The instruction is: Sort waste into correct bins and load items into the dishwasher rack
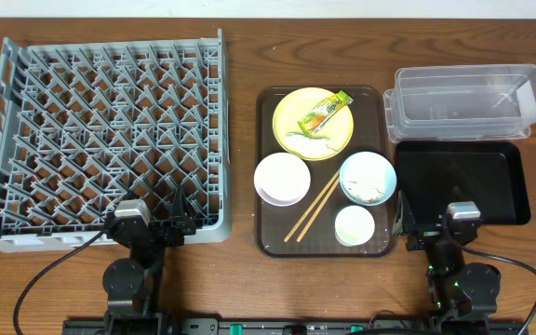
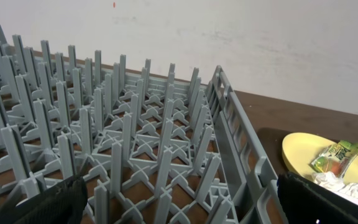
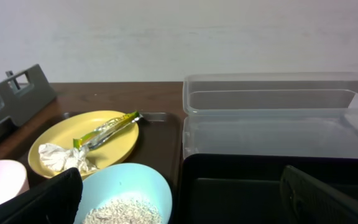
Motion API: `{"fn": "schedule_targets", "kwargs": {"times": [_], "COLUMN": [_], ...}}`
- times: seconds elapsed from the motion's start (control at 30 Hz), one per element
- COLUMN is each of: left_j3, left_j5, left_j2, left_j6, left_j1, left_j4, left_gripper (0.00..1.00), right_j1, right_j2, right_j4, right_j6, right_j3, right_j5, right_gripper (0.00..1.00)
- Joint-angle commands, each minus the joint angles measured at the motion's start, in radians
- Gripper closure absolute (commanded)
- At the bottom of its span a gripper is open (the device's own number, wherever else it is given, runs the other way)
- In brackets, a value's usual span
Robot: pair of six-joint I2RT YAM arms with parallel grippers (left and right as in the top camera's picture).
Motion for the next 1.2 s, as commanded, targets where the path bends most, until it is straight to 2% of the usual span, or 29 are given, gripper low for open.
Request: {"fn": "schedule_targets", "kwargs": {"times": [0.0,0.23,0.4,0.5,0.6,0.77,0.93,1.03,1.17], "left_j3": [-0.012,-0.01,0.038,0.105,0.206,0.414,0.629,0.75,0.868], "left_j5": [0.013,0.014,0.014,0.006,-0.038,-0.08,-0.079,-0.066,-0.06], "left_j2": [0.005,0.005,0.014,0.049,0.121,0.321,0.571,0.727,0.883], "left_j6": [-0.013,-0.013,-0.013,-0.013,-0.013,-0.012,-0.012,-0.012,-0.013], "left_j1": [-0.002,-0.002,-0.002,-0.002,-0.002,-0.002,-0.002,-0.002,-0.002], "left_j4": [-0.04,-0.041,-0.095,-0.161,-0.26,-0.432,-0.573,-0.681,-0.778], "left_gripper": [0.01,0.01,0.01,0.01,0.01,0.01,0.01,0.01,0.01], "right_j1": [0.0,0.0,0.0,0.0,0.0,0.001,0.046,0.099,0.148], "right_j2": [0.002,0.016,0.137,0.275,0.45,0.763,1.07,1.231,1.415], "right_j4": [-0.005,-0.053,-0.136,-0.188,-0.209,-0.299,-0.488,-0.633,-0.776], "right_j6": [0.038,0.038,0.006,-0.054,-0.054,-0.054,-0.066,-0.151,-0.192], "right_j3": [0.003,0.075,0.22,0.334,0.448,0.671,0.944,1.102,1.268], "right_j5": [0.002,-0.013,-0.014,-0.029,-0.065,-0.144,-0.157,-0.169,-0.17], "right_gripper": [0.01,0.01,0.01,0.01,0.01,0.01,0.01,0.01,0.01]}}
